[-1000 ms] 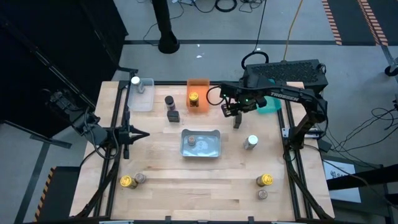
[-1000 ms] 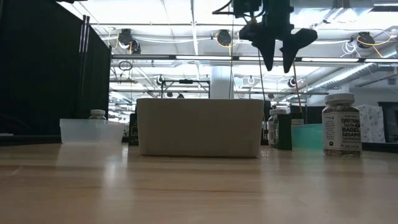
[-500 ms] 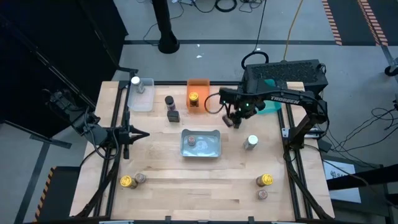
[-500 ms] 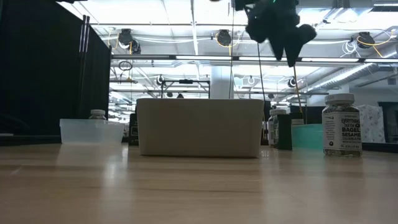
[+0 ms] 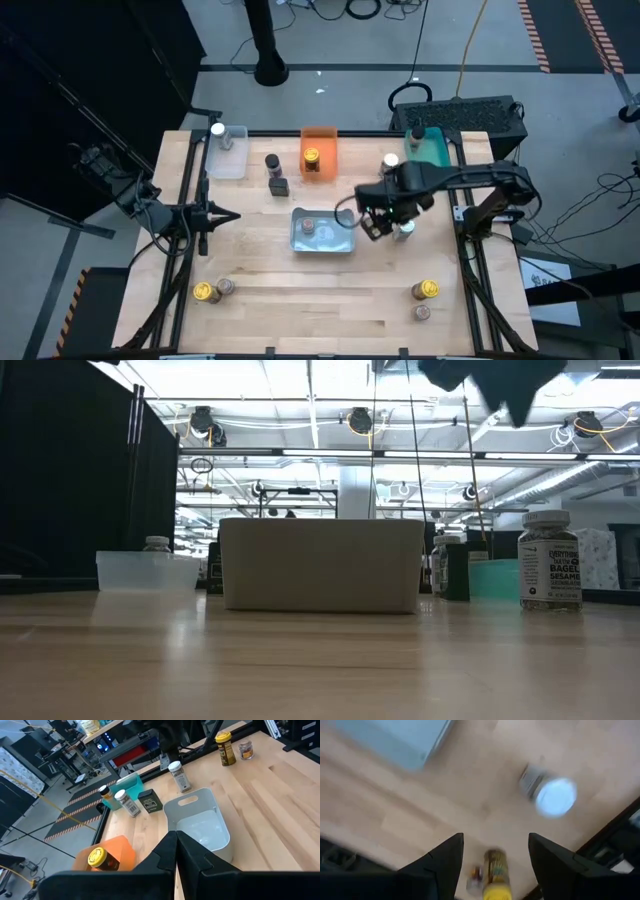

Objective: Sort spices by type
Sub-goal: Put the right yellow seasoning bottle into the orange bin

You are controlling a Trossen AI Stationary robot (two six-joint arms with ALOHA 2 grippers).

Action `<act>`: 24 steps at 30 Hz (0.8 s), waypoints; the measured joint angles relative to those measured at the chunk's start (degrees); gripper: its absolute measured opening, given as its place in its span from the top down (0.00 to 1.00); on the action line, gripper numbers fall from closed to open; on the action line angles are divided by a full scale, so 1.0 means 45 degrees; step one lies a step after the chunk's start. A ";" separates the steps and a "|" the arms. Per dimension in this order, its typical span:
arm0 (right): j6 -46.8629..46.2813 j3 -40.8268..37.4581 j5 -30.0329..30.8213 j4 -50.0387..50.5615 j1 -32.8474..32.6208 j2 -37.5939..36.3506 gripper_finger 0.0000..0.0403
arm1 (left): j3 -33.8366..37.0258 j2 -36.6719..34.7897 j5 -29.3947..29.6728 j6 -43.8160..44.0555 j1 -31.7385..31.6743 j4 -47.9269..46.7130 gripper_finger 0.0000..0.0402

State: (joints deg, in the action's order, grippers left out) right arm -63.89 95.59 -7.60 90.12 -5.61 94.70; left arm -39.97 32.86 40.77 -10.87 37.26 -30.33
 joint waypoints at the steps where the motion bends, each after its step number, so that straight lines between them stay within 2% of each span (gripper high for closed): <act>1: -0.0069 0.0000 -0.0109 -0.0005 -0.0275 0.0000 0.49 | 0.0000 0.0000 0.0000 0.0005 0.0000 -0.0004 0.96; 5: -0.0883 -0.0157 0.0042 -0.0036 -0.0962 -0.0219 0.49 | 0.0000 0.0000 0.0000 0.0006 0.0000 -0.0010 0.96; 9: -0.1543 -0.0697 0.1128 -0.0001 -0.0759 -0.1046 0.49 | 0.0000 0.0000 0.0000 0.0000 0.0000 -0.0015 0.96; 14: -0.1813 -0.1572 0.2571 -0.0035 0.0595 -0.2076 0.49 | 0.0000 0.0000 0.0002 -0.0005 -0.0005 -0.0019 0.96; 18: -0.2440 -0.2217 0.3920 -0.0233 0.2088 -0.2263 0.49 | 0.0000 0.0000 0.0089 -0.0015 -0.0005 0.0010 0.96; 24: -0.1012 -0.2555 0.4170 -0.1926 0.3706 -0.2035 0.46 | -0.0007 0.0000 0.0487 -0.0027 -0.0010 0.0374 0.96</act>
State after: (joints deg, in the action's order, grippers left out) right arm -68.44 84.09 11.16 81.46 11.07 85.54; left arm -40.00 32.86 42.97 -10.99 37.21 -28.64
